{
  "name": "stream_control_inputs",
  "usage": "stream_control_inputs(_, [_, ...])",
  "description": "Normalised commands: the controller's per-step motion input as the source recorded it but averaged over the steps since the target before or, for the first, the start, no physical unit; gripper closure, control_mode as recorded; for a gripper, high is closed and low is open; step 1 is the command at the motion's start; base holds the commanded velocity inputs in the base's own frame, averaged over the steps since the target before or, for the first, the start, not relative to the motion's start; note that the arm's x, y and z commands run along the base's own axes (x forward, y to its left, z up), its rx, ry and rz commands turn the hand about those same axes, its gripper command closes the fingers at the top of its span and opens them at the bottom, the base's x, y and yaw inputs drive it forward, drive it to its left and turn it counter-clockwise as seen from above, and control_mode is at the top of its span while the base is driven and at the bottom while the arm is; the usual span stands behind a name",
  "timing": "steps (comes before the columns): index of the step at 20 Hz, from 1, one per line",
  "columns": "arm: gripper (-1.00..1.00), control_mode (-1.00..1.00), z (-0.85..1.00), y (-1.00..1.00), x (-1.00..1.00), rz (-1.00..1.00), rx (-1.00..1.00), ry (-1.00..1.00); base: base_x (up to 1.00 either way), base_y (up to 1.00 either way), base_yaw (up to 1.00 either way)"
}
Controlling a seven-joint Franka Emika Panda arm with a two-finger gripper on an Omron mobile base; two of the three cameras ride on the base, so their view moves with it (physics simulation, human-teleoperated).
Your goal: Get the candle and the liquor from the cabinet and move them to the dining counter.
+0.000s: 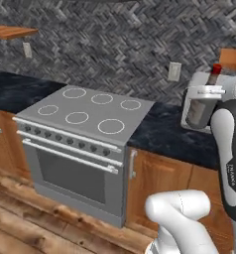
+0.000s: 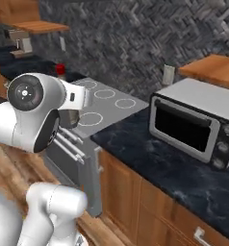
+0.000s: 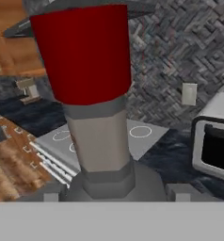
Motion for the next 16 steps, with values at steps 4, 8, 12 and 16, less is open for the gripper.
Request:
stream_control_inputs(4, [1.00,1.00,0.00,0.00,0.00,0.00,0.00,0.00,-0.19,0.00,0.98])
stream_control_inputs(8, [1.00,1.00,0.00,0.00,0.00,0.00,0.00,0.00,-0.14,0.00,1.00])
stream_control_inputs(12, [1.00,1.00,0.00,0.00,0.00,0.00,0.00,0.00,-0.10,0.00,1.00])
stream_control_inputs(16, [1.00,1.00,0.00,0.00,0.00,0.00,0.00,0.00,-0.09,0.00,1.00])
